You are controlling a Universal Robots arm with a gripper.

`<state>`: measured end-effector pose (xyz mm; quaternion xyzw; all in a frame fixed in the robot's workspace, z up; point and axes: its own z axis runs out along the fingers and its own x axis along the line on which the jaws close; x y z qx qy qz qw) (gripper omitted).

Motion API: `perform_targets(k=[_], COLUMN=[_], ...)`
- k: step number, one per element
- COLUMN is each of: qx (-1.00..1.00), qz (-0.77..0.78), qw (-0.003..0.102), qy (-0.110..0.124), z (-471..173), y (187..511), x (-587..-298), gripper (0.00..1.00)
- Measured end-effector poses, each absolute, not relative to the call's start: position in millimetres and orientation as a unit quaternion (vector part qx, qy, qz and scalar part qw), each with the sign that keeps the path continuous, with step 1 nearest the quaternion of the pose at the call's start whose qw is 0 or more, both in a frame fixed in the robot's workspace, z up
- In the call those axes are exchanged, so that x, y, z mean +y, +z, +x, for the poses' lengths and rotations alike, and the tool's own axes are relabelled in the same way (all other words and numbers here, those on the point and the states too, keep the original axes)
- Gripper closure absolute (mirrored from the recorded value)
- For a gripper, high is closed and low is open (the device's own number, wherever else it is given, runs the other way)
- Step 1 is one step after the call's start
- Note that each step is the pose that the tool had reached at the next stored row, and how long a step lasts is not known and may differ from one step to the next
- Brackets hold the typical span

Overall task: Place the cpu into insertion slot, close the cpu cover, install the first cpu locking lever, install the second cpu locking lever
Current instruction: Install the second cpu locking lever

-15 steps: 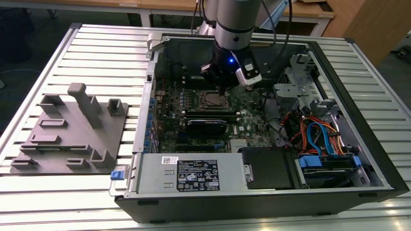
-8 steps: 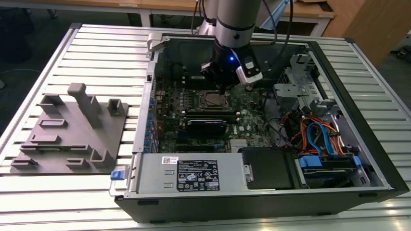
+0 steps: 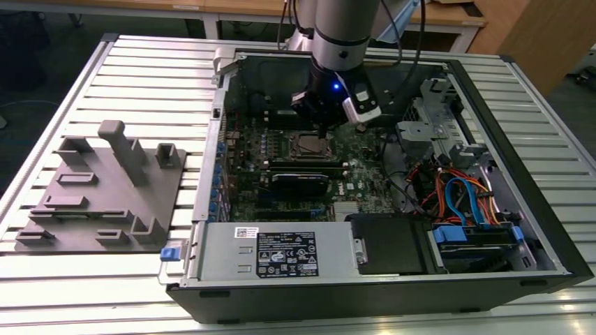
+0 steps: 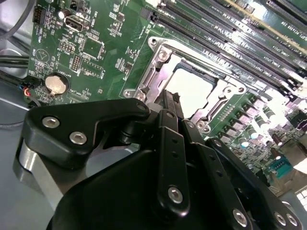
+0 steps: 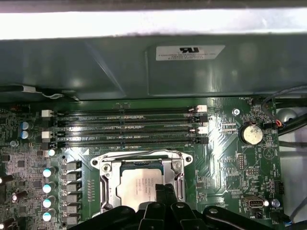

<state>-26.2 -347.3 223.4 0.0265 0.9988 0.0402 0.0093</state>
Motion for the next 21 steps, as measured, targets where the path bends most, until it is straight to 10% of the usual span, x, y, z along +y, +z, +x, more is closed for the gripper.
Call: perform_targets(k=[21], qx=[0.999], qz=[0.026], qw=[0.009], qy=[0.039], z=[-26.2], y=[228.7], x=[-356.1], gripper=[0.9])
